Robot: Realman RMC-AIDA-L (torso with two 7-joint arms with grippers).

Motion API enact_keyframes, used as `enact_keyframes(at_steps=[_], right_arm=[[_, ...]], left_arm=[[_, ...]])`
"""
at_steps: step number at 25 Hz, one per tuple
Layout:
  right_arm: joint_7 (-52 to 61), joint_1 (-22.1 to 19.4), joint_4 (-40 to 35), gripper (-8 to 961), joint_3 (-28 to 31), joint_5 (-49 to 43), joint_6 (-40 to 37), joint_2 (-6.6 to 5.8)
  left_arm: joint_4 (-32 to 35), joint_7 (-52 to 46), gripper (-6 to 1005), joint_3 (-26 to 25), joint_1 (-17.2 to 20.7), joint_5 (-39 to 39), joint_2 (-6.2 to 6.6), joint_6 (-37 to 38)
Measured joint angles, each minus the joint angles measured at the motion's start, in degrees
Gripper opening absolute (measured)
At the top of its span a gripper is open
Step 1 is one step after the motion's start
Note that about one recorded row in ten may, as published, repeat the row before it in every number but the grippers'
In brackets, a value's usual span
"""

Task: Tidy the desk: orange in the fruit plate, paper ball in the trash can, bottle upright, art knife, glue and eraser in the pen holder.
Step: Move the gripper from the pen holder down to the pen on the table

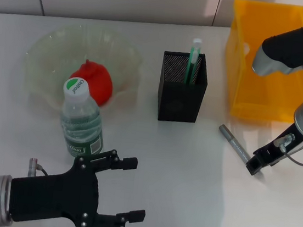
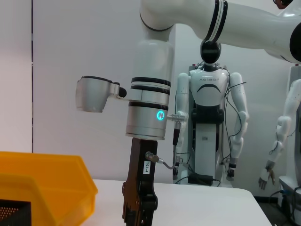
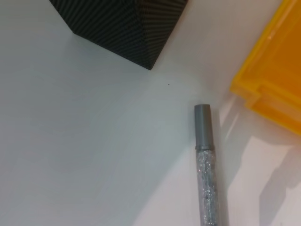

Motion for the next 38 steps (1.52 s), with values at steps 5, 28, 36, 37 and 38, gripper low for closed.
enact_keyframes(at_steps=[5,28,36,37,38], right_arm=[[0.24,0.10,0.93,478,-0.22,0.15,1.05,0.00],[0.19,1.47,6.07,280,-0.24,1.27,3.76,-0.10],[-0.39,1.51,6.52,194,-0.23,1.26,3.52,-0.09],[-0.48,1.51,6.52,189,-0.23,1.26,3.46,-0.09],[-0.73,1.47,6.28,184,-0.24,1.27,3.17,-0.08]], left_arm=[[-0.13,0.00,860,0.16,0.11,-0.03,0.00,0.10],[-0.28,-0.04,860,0.25,-0.14,-0.07,0.00,0.23],[-0.34,-0.04,860,0.25,-0.32,-0.09,-0.07,0.14],[-0.34,-0.04,860,0.25,-0.32,-0.09,-0.08,0.15],[-0.35,-0.04,860,0.25,-0.32,-0.09,-0.09,0.17]])
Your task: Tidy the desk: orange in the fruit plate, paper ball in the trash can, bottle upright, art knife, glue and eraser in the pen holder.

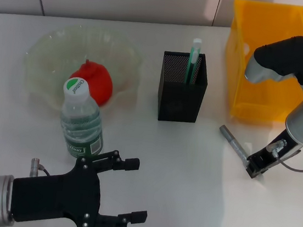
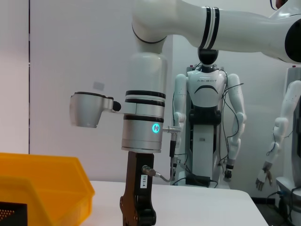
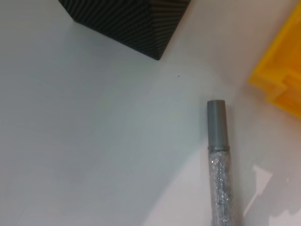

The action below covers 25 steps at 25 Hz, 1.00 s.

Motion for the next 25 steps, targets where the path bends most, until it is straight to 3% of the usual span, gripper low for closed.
enact_keyframes(at_steps=[7,13,21,25], right_arm=[[-0.66,-1.06,-4.65,147,0.11,0.93,-2.45,0.02],[-3.65,-2.31,-12.22,141,3.27,7.43,-8.29,-0.25],[-9.66,-5.72,-29.80,138,3.29,6.50,-16.46,-0.25],[-13.76,-6.17,-41.57,138,2.56,-1.37,-21.85,-0.27]], left_arm=[[-0.01,0.00,860,0.00,-0.04,-0.04,0.00,0.17],[-0.01,0.00,860,-0.06,-0.09,-0.14,0.00,0.36],[0.19,0.00,860,-0.42,-0.09,-0.18,0.00,1.25],[0.29,0.00,860,-0.93,-0.09,-0.50,0.00,3.34]])
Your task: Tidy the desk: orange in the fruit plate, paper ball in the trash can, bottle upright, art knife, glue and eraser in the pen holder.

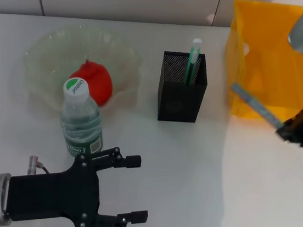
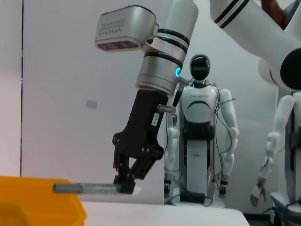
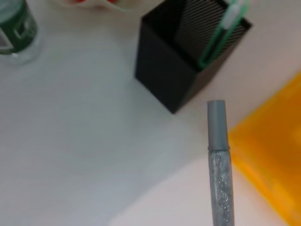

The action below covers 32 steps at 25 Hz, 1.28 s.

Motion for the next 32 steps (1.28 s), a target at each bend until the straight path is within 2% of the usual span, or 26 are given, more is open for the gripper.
enact_keyframes(at_steps=[1,2,4,6,13,18,20,26,32], right_arm=[[0.00,0.00,0.00,137,0.00,0.00,0.00,0.00],[-2.61,0.26,-4.55,137,-1.26,-3.21,-1.23,0.00],[-4.22,0.31,-6.32,137,-2.01,-4.55,-1.52,0.00],[-10.46,0.90,-9.86,137,-4.63,-7.26,-1.53,-0.11],[-20.92,3.47,-9.75,136,-6.25,-7.54,1.74,-0.58],[-30.35,5.30,-9.69,135,-4.85,-7.60,2.75,-1.57],[-39.09,4.51,-9.70,135,-4.56,-7.60,5.26,-1.54],[-51.09,1.74,-9.75,134,-4.51,-7.59,11.64,-1.09],[-60.41,0.57,-9.55,134,-5.19,-7.61,16.80,-1.08]], left_arm=[[0.00,0.00,860,0.00,0.00,0.00,0.00,0.00],[-0.07,0.00,860,-0.12,0.00,-0.17,0.00,0.36],[-0.12,0.00,860,-0.15,0.01,-0.32,0.00,0.60],[-0.24,-0.12,860,-0.14,0.18,-0.45,0.06,0.71],[-0.21,-0.43,860,-1.43,0.75,-0.54,0.09,0.58],[-0.32,-0.11,860,-2.55,1.19,-0.56,-0.08,0.43],[-0.32,0.77,860,-3.03,1.43,-0.56,-0.01,0.47],[0.84,1.98,860,-3.55,2.50,-0.56,0.29,0.82],[0.32,5.21,860,-4.41,2.66,-0.55,-0.06,0.22]])
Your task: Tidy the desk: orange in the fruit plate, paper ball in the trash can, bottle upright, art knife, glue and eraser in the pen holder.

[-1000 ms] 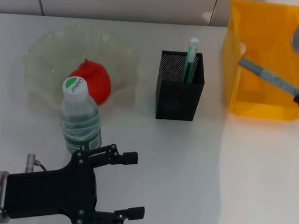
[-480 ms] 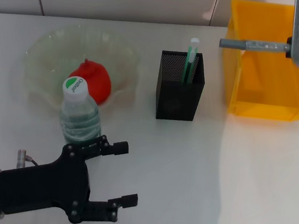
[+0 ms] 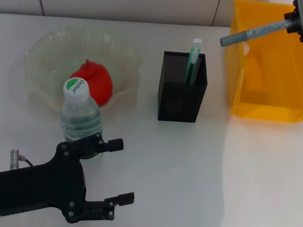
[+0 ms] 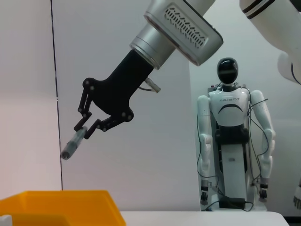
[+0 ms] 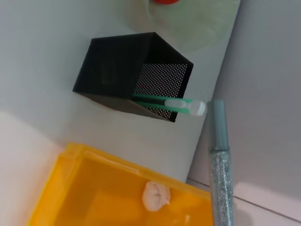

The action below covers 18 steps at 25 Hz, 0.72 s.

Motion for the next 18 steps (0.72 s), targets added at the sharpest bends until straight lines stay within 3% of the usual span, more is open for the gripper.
enact_keyframes(at_steps=[7,18], right_arm=[[-9.70,-0.70,3.40,133,-1.58,0.00,7.77,0.16],[-19.00,-0.17,15.50,132,-6.55,-0.09,21.12,-0.36]], left_arm=[[0.01,0.18,860,-0.28,-0.16,-0.15,-0.04,0.54],[-1.56,-0.05,860,0.37,-0.59,-0.09,-0.10,0.87]])
